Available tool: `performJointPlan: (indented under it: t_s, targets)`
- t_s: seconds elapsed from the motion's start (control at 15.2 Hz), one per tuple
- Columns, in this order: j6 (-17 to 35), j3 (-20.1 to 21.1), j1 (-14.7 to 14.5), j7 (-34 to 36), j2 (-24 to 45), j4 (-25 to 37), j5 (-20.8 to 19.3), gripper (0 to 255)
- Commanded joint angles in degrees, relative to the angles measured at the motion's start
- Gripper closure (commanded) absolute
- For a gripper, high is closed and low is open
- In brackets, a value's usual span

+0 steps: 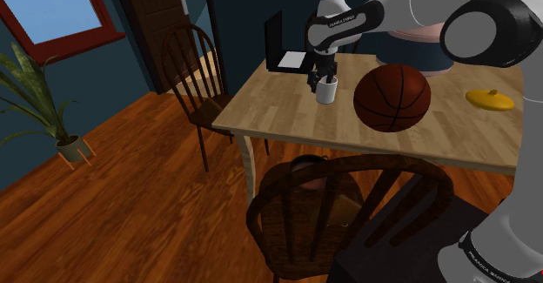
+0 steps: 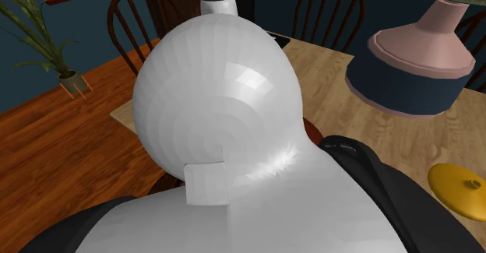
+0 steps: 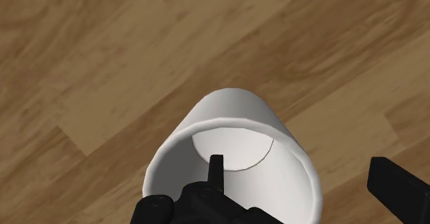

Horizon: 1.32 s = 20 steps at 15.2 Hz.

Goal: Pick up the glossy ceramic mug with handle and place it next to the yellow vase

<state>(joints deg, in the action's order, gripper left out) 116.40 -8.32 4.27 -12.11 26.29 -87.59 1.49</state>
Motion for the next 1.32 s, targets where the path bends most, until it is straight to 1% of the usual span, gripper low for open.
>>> performJointPlan:
  t_s: [0.0, 0.26, 0.33, 0.92, 1.25]
  targets:
    - [0.2, 0.0, 0.0, 0.0, 0.0, -0.1, 0.0, 0]
    - [0.2, 0.0, 0.0, 0.0, 0.0, -0.1, 0.0, 0]
    - [0.2, 0.0, 0.0, 0.0, 0.0, -0.1, 0.0, 255]
    - [0.2, 0.0, 0.0, 0.0, 0.0, -0.1, 0.0, 255]
    - [-3.2, -0.1, 0.0, 0.0, -0.9, 2.3, -0.1, 255]
